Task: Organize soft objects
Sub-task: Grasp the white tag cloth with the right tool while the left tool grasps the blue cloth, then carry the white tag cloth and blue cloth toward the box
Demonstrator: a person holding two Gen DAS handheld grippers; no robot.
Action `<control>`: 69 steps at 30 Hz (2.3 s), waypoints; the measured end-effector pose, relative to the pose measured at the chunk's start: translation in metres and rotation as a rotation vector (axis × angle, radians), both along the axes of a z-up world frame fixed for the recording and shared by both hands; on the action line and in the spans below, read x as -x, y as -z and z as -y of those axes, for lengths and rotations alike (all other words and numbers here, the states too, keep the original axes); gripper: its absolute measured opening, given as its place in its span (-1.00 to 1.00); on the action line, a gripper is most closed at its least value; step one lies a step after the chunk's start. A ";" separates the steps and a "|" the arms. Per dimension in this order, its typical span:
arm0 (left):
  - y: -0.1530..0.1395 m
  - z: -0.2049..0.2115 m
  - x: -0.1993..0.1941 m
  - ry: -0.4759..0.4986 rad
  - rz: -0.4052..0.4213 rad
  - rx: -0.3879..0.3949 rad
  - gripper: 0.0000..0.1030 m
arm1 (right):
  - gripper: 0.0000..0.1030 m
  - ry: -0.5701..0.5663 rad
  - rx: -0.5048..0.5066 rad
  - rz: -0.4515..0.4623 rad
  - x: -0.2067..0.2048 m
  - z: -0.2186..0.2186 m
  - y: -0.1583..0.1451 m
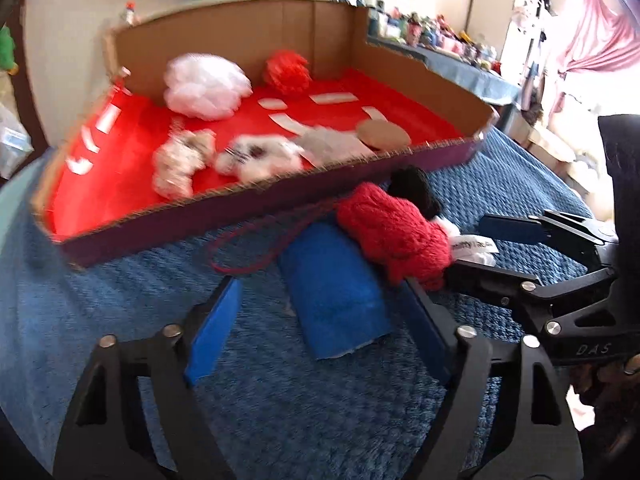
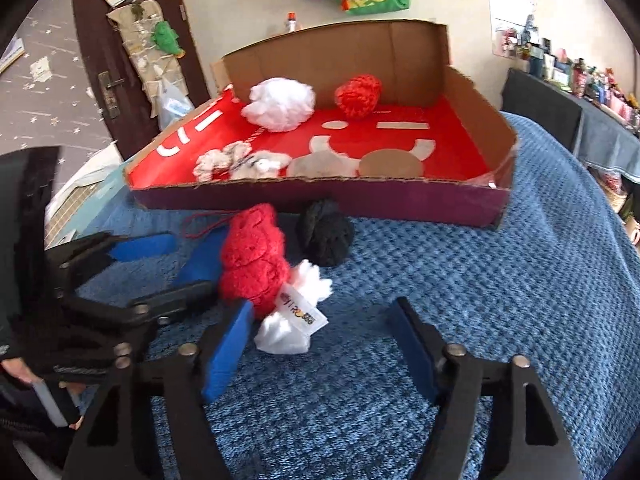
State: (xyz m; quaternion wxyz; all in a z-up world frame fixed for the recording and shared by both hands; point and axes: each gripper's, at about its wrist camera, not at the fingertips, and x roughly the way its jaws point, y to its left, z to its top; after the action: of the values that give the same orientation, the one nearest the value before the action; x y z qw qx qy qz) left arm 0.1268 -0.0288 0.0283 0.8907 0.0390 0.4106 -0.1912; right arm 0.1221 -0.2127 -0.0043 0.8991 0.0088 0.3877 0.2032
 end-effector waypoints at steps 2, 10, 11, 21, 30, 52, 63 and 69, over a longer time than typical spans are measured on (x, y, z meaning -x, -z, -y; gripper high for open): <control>0.002 0.002 -0.004 0.019 -0.016 0.011 0.20 | -0.21 -0.042 -0.020 -0.009 0.000 -0.002 0.001; -0.006 -0.004 0.005 0.032 0.012 0.041 -0.35 | -0.73 -0.039 -0.064 0.044 0.004 0.007 -0.012; -0.008 -0.004 0.008 0.030 0.027 0.033 -0.35 | -0.73 -0.035 -0.068 0.045 0.004 0.010 -0.015; -0.015 -0.028 0.028 -0.006 0.047 -0.029 -0.31 | -0.73 0.036 -0.048 0.025 0.005 0.031 -0.012; -0.003 -0.038 0.029 -0.046 0.025 -0.014 0.25 | 0.40 0.081 0.023 0.020 0.007 0.033 -0.002; -0.005 -0.036 0.022 -0.052 0.032 -0.002 -0.19 | -0.44 0.061 0.125 0.093 0.008 0.021 -0.010; -0.038 -0.031 0.017 -0.007 0.100 0.035 -0.20 | -0.44 0.043 0.074 0.134 -0.002 0.019 -0.033; -0.061 -0.018 -0.028 0.038 0.126 0.048 -0.20 | -0.44 0.024 0.081 0.175 -0.047 0.002 -0.063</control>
State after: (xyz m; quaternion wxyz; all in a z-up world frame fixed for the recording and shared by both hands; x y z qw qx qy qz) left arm 0.1549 -0.0107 0.0891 0.9117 0.0375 0.3483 -0.2148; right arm 0.1695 -0.2150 0.0583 0.9314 -0.0408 0.3157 0.1764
